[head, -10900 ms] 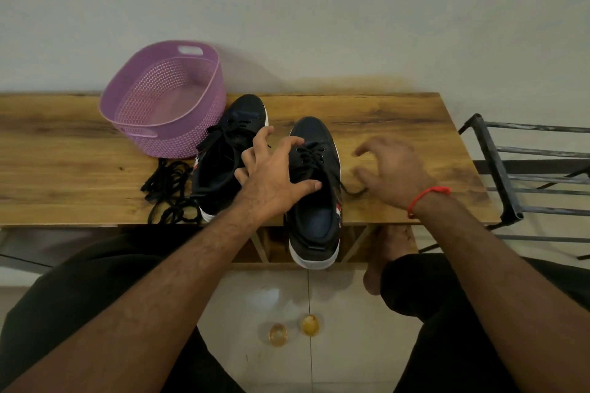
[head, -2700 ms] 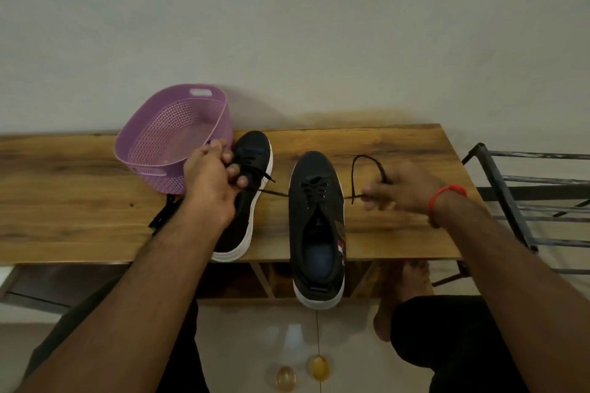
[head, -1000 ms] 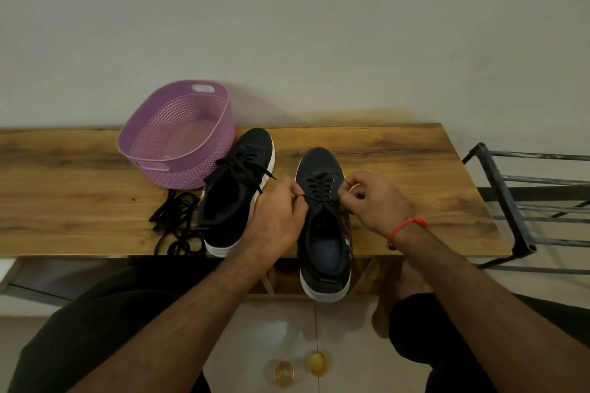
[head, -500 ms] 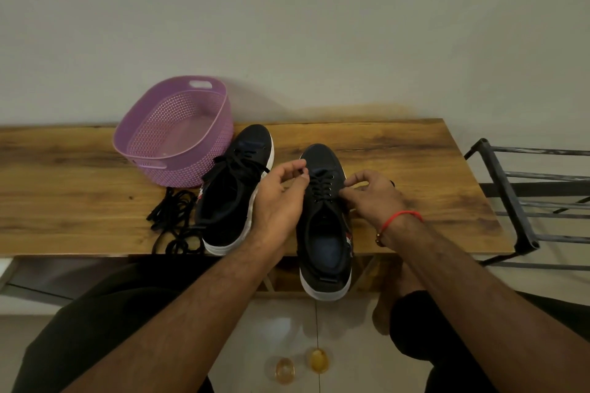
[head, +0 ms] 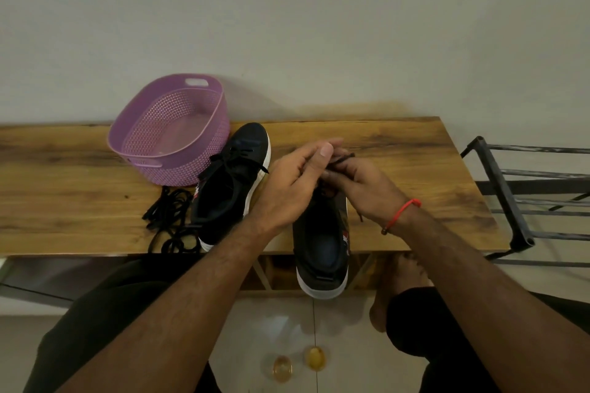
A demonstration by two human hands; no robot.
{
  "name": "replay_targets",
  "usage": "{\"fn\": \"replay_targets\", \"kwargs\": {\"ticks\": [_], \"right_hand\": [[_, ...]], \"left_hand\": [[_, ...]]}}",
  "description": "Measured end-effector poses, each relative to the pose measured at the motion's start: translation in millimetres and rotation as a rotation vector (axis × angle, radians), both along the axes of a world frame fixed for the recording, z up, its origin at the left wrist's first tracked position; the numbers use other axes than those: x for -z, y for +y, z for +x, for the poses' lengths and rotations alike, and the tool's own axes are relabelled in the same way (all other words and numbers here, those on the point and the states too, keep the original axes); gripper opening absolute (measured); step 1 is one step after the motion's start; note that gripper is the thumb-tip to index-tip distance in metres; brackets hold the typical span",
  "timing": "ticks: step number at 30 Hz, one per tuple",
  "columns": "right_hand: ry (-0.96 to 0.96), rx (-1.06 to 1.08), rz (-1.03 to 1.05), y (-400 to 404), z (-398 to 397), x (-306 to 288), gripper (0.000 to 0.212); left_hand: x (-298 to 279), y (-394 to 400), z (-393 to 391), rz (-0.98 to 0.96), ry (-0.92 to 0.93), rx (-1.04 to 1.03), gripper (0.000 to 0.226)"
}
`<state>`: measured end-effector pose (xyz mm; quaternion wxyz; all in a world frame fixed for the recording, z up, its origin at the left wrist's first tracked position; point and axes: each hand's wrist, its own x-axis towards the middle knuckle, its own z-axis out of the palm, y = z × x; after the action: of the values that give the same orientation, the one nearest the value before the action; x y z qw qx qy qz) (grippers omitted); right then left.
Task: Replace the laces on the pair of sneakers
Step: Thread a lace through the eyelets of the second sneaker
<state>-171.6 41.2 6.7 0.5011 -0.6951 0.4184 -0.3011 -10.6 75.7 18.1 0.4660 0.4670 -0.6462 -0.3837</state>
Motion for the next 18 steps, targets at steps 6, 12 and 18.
{"fn": "replay_targets", "kwargs": {"ticks": [6,12,18], "right_hand": [[-0.048,0.066,0.020,-6.1,-4.3,2.6,0.022],[0.019,0.105,0.011,-6.7,-1.8,7.8,0.021],[-0.082,0.078,0.063,-5.1,2.1,4.6,0.018]], "left_hand": [[-5.3,-3.9,27.9,0.043,-0.592,-0.085,0.042],[-17.0,-4.2,61.7,0.553,-0.351,0.190,0.019],[7.9,-3.2,34.1,0.423,-0.369,0.031,0.011]]}}
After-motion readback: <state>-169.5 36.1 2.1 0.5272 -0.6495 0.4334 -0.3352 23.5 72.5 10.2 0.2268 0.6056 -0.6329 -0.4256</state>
